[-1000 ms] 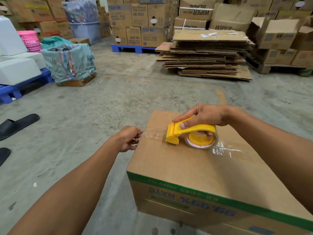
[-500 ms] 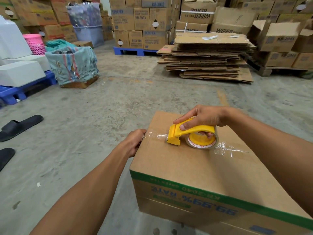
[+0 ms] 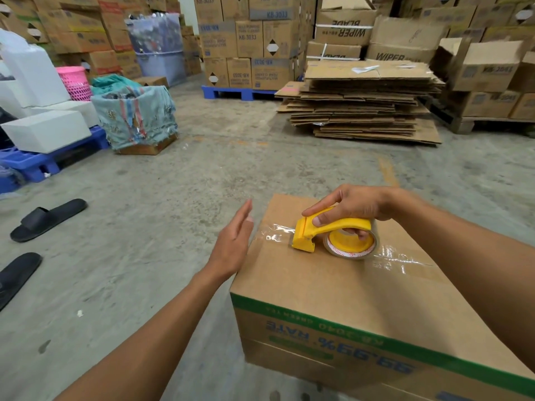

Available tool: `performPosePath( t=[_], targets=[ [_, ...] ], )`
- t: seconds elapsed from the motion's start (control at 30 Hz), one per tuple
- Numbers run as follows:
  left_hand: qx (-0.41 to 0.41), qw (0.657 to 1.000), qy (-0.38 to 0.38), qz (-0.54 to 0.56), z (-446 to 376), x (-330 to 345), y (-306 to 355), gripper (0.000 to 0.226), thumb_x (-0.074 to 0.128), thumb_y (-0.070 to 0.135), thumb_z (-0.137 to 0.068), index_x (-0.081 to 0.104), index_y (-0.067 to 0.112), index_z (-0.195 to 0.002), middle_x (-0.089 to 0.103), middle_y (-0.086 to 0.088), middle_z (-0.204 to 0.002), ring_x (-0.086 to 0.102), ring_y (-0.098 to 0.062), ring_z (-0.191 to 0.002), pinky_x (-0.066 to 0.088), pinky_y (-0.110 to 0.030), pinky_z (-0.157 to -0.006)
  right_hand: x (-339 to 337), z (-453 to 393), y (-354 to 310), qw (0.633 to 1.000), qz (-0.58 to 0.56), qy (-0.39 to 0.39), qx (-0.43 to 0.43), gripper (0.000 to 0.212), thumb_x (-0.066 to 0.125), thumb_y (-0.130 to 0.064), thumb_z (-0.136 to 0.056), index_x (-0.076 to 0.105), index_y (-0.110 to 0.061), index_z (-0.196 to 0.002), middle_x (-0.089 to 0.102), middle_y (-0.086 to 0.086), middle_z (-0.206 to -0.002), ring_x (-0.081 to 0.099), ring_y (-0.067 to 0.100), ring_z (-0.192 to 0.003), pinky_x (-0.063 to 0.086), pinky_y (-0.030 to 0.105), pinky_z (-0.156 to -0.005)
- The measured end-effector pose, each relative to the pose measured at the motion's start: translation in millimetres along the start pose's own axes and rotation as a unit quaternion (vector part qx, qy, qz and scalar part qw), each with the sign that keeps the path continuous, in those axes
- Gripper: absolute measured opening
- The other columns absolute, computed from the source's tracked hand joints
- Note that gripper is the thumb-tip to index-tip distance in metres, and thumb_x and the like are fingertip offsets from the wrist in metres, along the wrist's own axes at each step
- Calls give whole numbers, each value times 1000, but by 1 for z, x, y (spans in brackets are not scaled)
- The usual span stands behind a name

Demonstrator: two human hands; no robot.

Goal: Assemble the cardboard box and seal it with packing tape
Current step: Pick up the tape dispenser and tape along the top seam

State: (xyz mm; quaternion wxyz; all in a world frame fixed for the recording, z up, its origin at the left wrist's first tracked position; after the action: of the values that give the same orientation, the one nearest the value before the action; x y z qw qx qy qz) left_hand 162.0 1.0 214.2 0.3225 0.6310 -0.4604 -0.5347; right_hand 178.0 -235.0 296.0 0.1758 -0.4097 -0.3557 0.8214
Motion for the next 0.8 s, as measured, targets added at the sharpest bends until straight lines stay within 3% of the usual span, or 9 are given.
performPosePath(
  t=[0.17,0.4,0.63,0.73,0.8],
  targets=[
    [-19,984,-135,-117,12,22,-1,65,43,45,-99,13,33,-154,15,12,-161,18,-6,-146,17,-25,-117,1,0,-2,1000,3,1,6,40,76,-28,-82,70,-28,-122,71,8,-78,54,17,-44,51,28,-36],
    [-24,940,-209,-269,10,28,-3,72,35,50,-99,3,20,-156,-6,3,-164,2,-11,-150,7,-26,-118,3,0,-1,1000,7,-7,5,39,77,-30,-82,70,-31,-120,70,11,-80,55,18,-46,52,28,-37],
    [40,869,-211,-446,15,45,21,71,21,51,-101,5,8,-154,-3,-15,-163,-9,-25,-150,-1,-39,-120,4,-1,-3,1000,16,-4,4,41,77,-30,-82,69,-31,-122,66,6,-69,53,19,-47,50,27,-36],
    [61,841,-182,-505,13,46,20,72,11,58,-97,9,14,-154,-10,-11,-163,-25,-28,-146,-11,-52,-118,4,-1,-3,1000,18,-6,4,42,77,-31,-81,69,-32,-123,67,9,-74,53,22,-50,51,27,-37],
    [63,831,-180,-523,13,45,17,74,8,60,-95,8,16,-155,-9,-9,-163,-24,-25,-146,-15,-55,-115,3,0,-2,1000,18,-11,4,43,76,-32,-82,68,-31,-124,66,10,-71,53,22,-48,51,27,-37]
  ],
)
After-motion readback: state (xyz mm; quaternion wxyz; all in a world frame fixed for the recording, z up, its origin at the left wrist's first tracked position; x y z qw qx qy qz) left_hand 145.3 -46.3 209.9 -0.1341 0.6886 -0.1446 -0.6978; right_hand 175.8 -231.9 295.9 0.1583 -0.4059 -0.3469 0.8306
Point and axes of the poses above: each hand's wrist, its own z-axis away from the middle knuckle, its own x-axis out of the palm, y = z × x, the point moved 6 cm from there along -z, towards the middle knuckle
